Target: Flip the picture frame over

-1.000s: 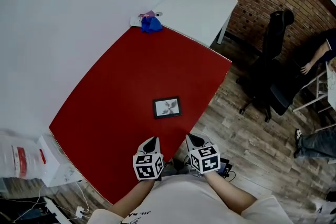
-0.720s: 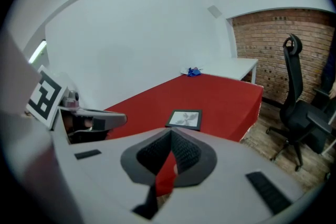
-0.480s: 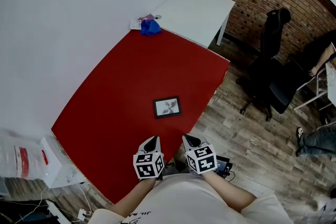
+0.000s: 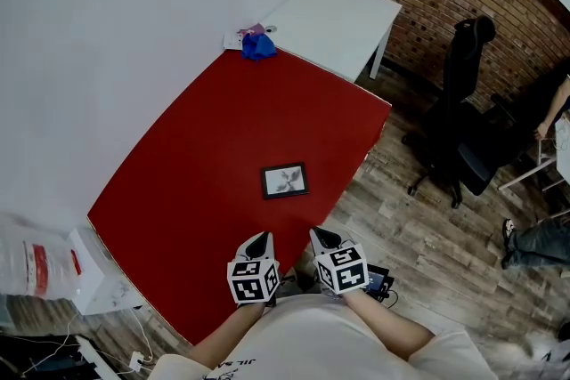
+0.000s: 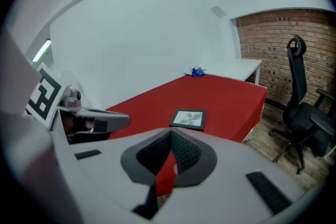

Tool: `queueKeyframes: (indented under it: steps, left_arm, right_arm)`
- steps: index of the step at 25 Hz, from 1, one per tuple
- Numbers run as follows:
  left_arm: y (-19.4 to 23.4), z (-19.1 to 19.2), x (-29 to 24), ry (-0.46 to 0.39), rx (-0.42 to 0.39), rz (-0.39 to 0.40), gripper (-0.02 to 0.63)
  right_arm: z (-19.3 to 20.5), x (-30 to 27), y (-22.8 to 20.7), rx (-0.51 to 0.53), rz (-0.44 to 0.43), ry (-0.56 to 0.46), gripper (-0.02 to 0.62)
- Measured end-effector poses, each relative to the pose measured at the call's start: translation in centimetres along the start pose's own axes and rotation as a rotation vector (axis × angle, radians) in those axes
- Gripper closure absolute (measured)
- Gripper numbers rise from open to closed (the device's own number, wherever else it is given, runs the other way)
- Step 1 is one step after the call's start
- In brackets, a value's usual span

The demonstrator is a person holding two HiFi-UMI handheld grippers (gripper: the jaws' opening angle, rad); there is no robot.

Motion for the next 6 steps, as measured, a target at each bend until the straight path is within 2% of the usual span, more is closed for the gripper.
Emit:
queueKeyframes:
  steps: [6]
  left_arm:
    - [0.06,0.21,0.14,0.001,0.01,-0.003,0.6]
  right_arm:
    - [0.01,0.02,0.29,0.012,-0.012,0.002,0.592]
Point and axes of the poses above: the fingertips, and each gripper's own axes: x backward along the fingers, y to its left, z out of its underside, the point moved 9 cm from there along x, backward along the fingers, and after that the axes turned 13 degrees about z, right-handed, at the moved point
